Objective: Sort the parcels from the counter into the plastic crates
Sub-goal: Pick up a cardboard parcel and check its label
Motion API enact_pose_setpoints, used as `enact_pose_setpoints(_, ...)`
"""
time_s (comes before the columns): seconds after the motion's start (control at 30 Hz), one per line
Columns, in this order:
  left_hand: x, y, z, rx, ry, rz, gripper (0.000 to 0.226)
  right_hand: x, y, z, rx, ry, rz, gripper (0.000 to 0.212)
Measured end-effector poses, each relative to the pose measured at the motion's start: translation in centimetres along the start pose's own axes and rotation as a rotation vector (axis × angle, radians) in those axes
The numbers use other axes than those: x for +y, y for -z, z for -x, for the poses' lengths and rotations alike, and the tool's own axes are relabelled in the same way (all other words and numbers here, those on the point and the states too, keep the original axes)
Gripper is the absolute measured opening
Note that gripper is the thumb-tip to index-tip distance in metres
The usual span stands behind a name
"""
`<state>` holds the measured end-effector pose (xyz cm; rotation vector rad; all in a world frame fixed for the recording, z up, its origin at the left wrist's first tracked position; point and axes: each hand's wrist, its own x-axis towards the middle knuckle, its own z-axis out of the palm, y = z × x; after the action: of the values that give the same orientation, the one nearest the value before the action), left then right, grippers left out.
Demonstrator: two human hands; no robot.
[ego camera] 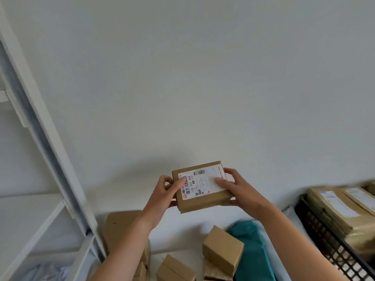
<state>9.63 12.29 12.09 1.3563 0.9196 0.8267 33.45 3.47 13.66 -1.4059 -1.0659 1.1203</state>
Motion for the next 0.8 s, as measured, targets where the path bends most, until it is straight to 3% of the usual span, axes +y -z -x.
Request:
enact_pose_setpoints(0.37, -1.1, -7.8, -1.0, -0.220, 0.024, -0.094, 0.070, 2.9, 6.3, 5.3, 0.274, 0.010, -0.018, 0.037)
enact_pose_setpoints(0.53, 0.1, -19.4, -0.3, -0.317, -0.017, -0.130, 0.047, 3.0, 15.3, 12.4, 0.442, 0.018, -0.060, 0.038)
enact_pose_setpoints(0.8, 0.8, -42.5, 5.1, -0.550, -0.036, -0.043, 0.047, 4.5, 32.1, 28.4, 0.656, 0.016, -0.044, 0.051)
